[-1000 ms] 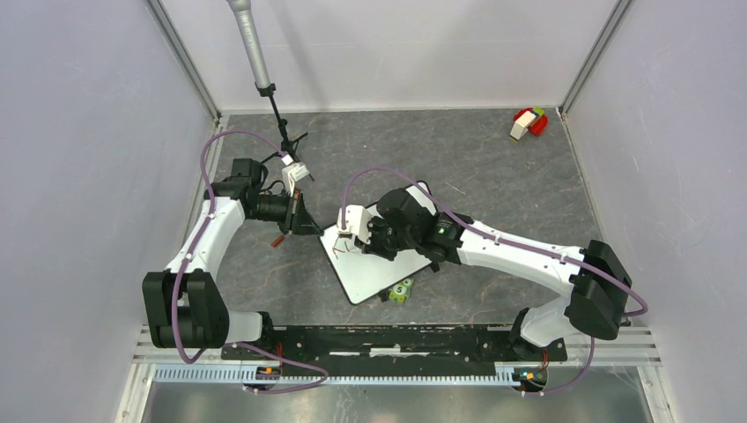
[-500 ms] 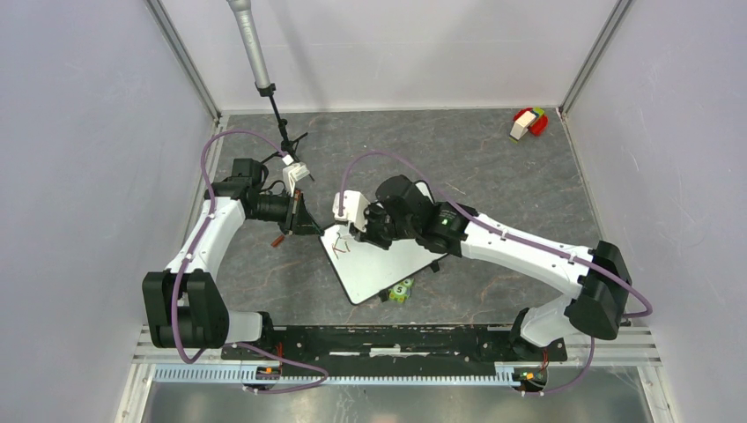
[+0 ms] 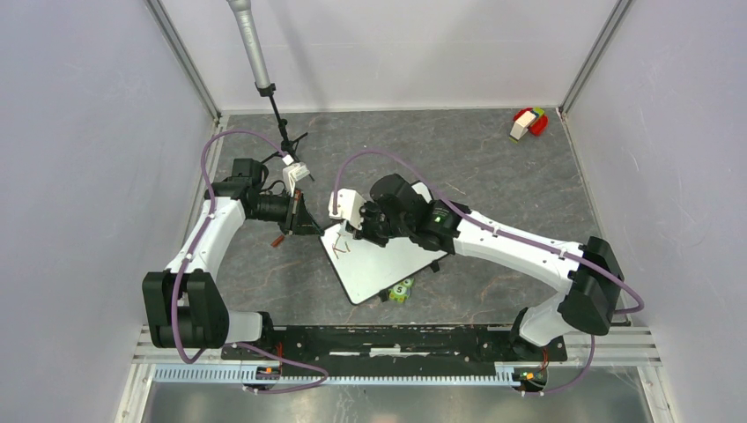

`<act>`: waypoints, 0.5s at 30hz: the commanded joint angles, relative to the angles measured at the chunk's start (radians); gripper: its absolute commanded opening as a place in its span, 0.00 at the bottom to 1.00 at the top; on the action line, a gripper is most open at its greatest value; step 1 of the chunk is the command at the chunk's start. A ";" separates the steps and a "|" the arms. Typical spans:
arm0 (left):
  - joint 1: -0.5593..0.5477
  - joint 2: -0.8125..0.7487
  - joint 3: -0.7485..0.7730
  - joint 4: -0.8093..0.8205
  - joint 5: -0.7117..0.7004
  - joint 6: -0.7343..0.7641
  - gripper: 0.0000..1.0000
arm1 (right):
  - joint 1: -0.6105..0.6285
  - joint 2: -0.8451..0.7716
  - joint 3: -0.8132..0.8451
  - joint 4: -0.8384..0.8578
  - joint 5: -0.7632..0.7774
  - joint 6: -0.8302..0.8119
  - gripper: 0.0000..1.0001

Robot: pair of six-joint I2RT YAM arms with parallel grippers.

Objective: Write a sentence on the whiteboard

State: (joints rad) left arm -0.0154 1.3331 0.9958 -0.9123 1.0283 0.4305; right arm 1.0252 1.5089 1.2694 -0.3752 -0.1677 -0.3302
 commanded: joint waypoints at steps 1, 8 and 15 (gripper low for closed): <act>-0.018 -0.008 0.011 -0.023 0.011 0.017 0.03 | -0.007 0.008 -0.007 0.031 0.029 -0.015 0.00; -0.019 -0.009 0.012 -0.024 0.006 0.017 0.02 | -0.008 0.022 -0.028 0.031 0.050 -0.023 0.00; -0.019 -0.007 0.012 -0.024 0.004 0.017 0.02 | -0.007 0.006 -0.050 0.021 0.054 -0.026 0.00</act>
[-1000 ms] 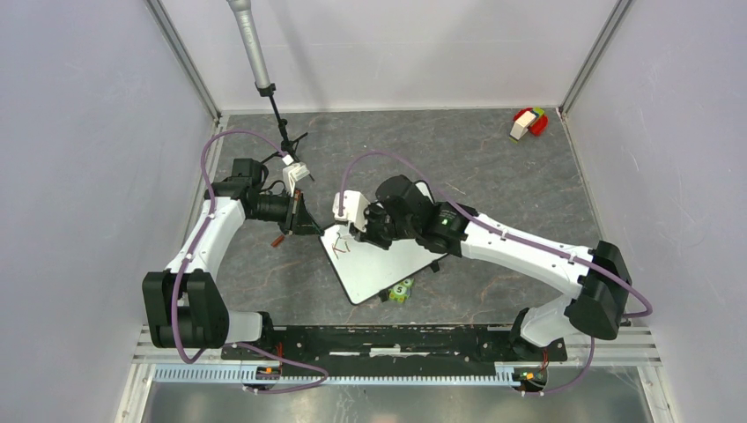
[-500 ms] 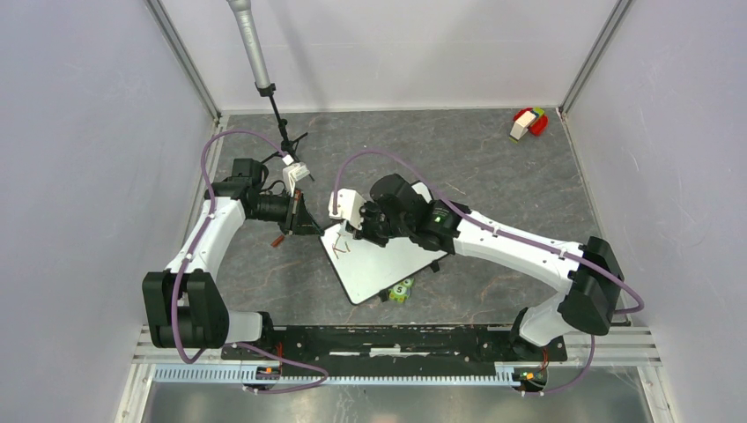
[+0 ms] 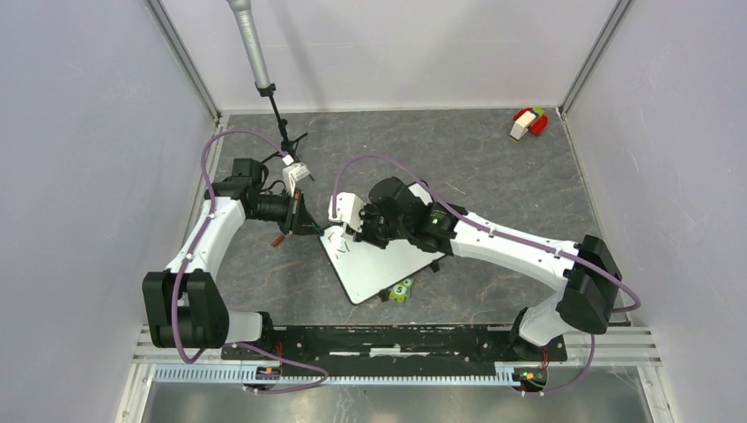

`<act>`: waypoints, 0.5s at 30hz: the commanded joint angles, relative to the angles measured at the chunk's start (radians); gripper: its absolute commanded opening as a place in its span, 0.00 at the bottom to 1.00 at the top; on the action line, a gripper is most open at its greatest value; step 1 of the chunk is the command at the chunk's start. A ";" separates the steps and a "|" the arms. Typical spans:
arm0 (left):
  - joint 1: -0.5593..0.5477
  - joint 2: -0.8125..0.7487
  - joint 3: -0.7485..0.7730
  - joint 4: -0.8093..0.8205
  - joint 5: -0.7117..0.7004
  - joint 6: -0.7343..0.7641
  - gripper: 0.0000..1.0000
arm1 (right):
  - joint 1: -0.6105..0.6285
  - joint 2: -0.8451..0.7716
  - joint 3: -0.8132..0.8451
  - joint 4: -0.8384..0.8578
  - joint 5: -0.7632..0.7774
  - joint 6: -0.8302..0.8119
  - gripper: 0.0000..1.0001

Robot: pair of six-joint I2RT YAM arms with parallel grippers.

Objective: Write a sentence on the whiteboard

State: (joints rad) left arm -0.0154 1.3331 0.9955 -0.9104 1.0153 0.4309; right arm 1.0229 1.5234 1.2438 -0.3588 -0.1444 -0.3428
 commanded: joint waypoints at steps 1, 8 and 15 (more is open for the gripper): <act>-0.019 -0.007 0.012 -0.025 0.017 0.016 0.03 | -0.006 -0.013 -0.025 0.003 0.030 -0.013 0.00; -0.020 -0.009 0.014 -0.025 0.017 0.014 0.02 | -0.006 -0.046 0.008 -0.010 -0.007 -0.004 0.00; -0.021 -0.010 0.017 -0.026 0.015 0.010 0.03 | -0.007 -0.104 0.045 -0.039 -0.053 0.011 0.00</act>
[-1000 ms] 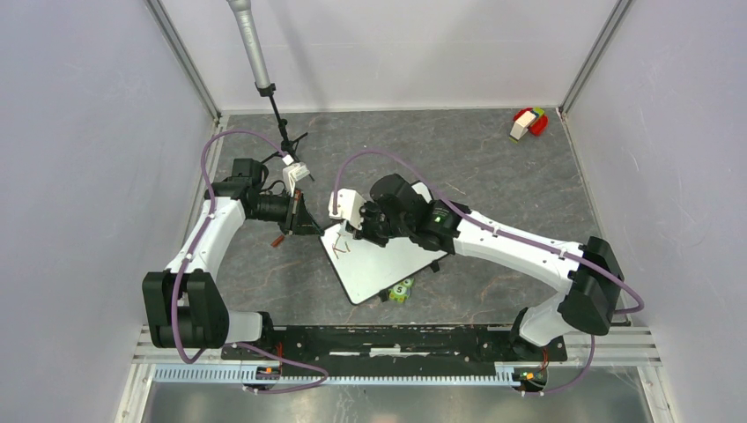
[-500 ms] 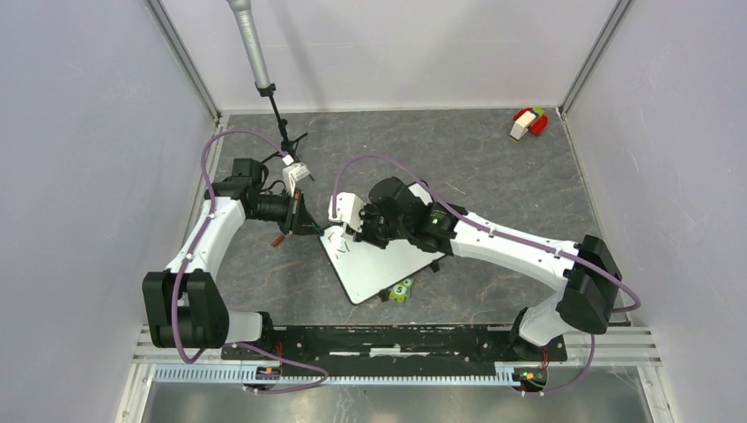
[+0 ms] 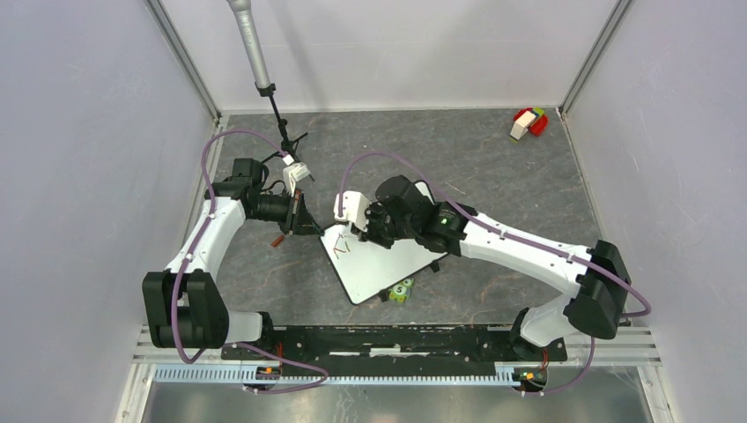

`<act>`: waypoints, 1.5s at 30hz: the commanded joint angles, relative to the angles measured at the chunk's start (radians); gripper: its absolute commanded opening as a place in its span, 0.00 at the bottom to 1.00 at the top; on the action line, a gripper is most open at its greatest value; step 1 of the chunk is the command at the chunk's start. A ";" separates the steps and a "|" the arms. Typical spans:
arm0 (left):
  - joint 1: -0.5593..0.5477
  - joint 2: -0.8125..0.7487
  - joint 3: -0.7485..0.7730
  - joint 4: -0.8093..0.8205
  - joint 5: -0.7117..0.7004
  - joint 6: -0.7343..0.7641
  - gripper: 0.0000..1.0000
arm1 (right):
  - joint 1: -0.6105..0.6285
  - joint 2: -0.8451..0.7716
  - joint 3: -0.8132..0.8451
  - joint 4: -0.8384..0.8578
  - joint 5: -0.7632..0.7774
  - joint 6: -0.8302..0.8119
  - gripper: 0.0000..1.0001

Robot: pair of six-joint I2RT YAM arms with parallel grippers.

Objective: Write a sentence on the whiteboard

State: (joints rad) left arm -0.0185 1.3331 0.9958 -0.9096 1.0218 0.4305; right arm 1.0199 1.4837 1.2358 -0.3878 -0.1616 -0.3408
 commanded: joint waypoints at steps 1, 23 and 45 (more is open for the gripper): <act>-0.019 -0.013 0.017 -0.027 0.009 0.010 0.02 | -0.005 -0.072 0.050 -0.014 -0.036 0.010 0.00; -0.028 -0.028 0.009 -0.027 -0.003 0.009 0.03 | -0.138 -0.140 -0.091 0.035 -0.217 0.036 0.00; -0.037 -0.028 0.013 -0.026 -0.009 0.007 0.03 | -0.116 -0.079 -0.078 0.066 -0.133 0.053 0.00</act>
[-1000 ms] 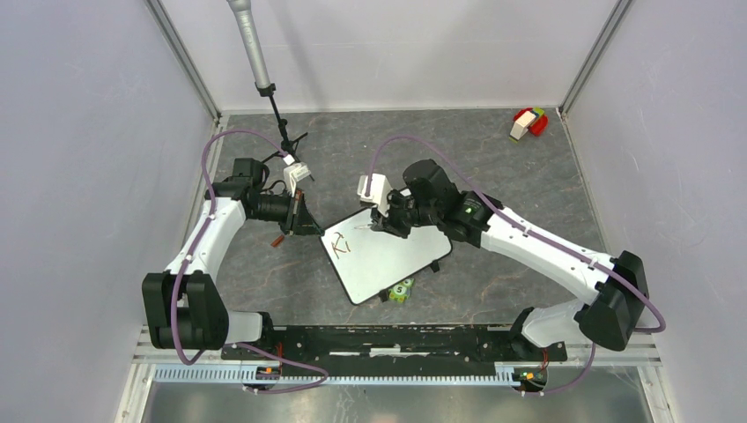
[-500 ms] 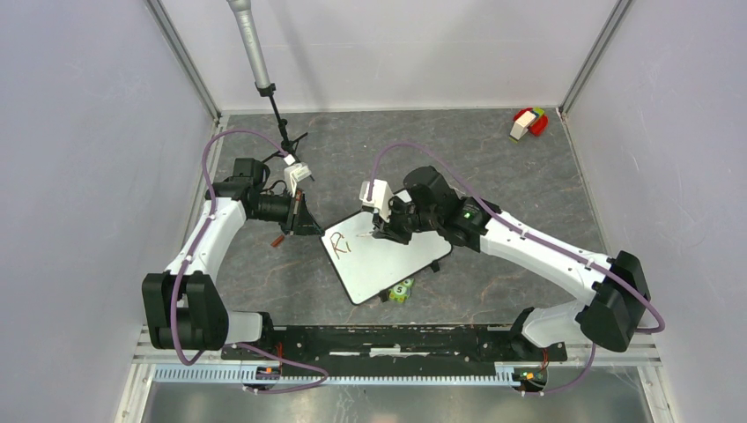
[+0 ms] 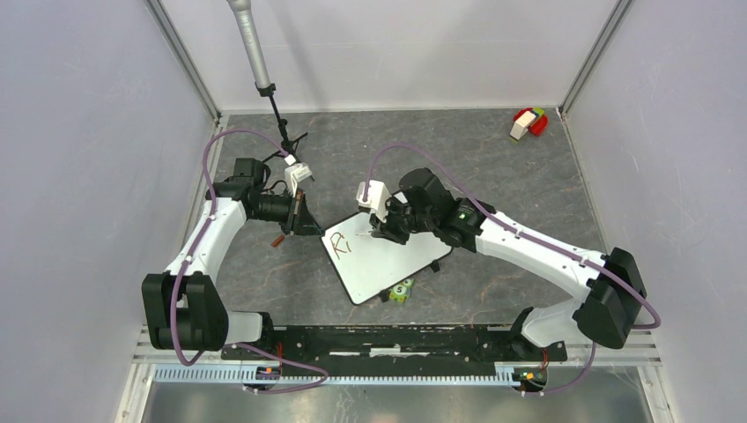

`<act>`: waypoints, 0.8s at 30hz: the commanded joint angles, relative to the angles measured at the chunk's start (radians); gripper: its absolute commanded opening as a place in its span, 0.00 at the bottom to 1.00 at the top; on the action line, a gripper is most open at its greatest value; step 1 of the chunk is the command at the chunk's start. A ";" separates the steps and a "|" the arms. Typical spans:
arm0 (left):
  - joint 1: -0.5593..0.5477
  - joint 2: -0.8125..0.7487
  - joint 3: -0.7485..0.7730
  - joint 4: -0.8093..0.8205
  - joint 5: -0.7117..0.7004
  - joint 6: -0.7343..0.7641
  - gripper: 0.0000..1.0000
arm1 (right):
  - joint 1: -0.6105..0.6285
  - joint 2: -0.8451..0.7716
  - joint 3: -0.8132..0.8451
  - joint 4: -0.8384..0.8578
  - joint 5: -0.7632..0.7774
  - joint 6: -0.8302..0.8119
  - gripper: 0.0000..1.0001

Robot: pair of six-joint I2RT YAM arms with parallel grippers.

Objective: Write a sentence on the whiteboard

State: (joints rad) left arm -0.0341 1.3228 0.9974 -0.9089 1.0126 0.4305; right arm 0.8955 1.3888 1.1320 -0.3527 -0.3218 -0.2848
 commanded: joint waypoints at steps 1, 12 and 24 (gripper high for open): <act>-0.021 -0.019 0.012 -0.027 0.000 0.007 0.02 | 0.010 0.016 0.026 0.032 0.030 -0.004 0.00; -0.022 -0.017 0.010 -0.028 -0.001 0.006 0.03 | 0.013 0.045 0.044 0.050 0.066 -0.007 0.00; -0.023 -0.022 0.008 -0.027 -0.002 0.008 0.02 | 0.028 0.094 0.092 0.048 0.084 -0.014 0.00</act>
State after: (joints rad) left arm -0.0372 1.3212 0.9977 -0.9081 0.9962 0.4305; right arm 0.9146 1.4624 1.1740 -0.3450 -0.2638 -0.2859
